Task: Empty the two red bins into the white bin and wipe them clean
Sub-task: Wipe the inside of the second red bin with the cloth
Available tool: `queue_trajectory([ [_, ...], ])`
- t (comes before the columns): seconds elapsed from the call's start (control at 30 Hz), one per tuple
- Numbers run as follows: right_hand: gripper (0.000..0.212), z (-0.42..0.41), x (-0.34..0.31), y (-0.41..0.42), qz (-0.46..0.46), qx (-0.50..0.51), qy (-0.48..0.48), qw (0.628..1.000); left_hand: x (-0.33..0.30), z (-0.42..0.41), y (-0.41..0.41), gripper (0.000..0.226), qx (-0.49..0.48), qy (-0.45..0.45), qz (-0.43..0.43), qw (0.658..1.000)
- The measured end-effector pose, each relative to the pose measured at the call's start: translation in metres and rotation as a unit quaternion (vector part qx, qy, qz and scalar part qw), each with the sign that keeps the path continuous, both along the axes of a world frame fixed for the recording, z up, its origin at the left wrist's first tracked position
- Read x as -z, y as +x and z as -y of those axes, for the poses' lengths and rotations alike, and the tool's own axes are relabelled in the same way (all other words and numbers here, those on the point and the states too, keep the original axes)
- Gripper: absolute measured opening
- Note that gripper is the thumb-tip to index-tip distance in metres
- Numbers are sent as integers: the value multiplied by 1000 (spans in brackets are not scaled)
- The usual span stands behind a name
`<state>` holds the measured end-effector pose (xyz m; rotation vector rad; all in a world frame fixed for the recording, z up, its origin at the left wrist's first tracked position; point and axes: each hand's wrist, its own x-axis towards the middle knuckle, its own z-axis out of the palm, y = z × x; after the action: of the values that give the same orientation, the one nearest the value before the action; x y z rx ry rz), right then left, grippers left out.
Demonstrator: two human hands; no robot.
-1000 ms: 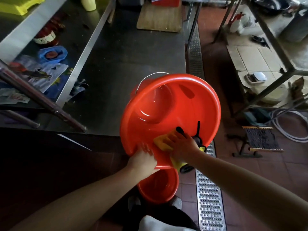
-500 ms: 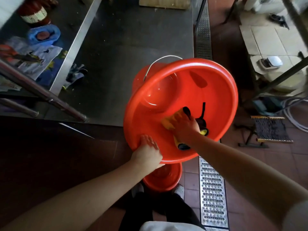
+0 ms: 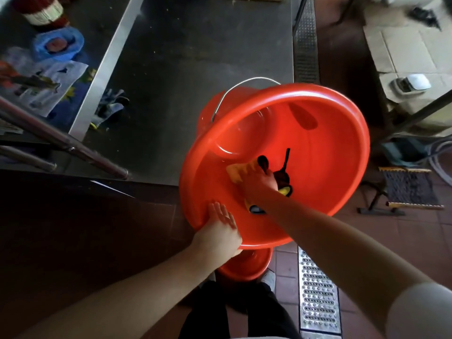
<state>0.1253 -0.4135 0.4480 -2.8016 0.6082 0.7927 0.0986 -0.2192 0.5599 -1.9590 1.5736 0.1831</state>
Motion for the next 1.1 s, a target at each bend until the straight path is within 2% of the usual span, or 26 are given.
queue_trajectory([
  [0.13, 50, 15, 10, 20, -3, -13, 36, 999, -1, -2, 5, 73, -12, 22, 1, 1000],
  [0.3, 47, 6, 15, 24, 1, -3, 6, 1000, 6, -2, 8, 77, -19, -6, -19, 1000],
  [0.37, 47, -1, 7, 4, 23, -20, -6, 1000, 14, -5, 8, 79, -5, -16, -32, 999],
  [0.43, 55, -9, -8, -23, 26, -40, -21, 999, 12, -4, 7, 77, 2, -22, -39, 999],
  [0.5, 65, -21, -27, -54, 14, -58, -19, 998, 8, -3, 6, 67, 0, -27, -53, 998],
  [0.63, 67, -44, -61, -117, 14, -56, -21, 998, 2, -2, 4, 50, 17, -16, -53, 998],
  [0.73, 67, -47, -75, -142, 18, -73, -24, 997, -1, 0, 3, 61, 22, -21, -55, 998],
  [0.83, 65, -41, -76, -140, 20, -82, -19, 996, -1, 1, 4, 70, 21, -27, -62, 998],
  [1.1, 62, -21, -41, -70, 0, -36, -9, 999, -5, 7, 0, 50, 6, 16, -58, 998],
])
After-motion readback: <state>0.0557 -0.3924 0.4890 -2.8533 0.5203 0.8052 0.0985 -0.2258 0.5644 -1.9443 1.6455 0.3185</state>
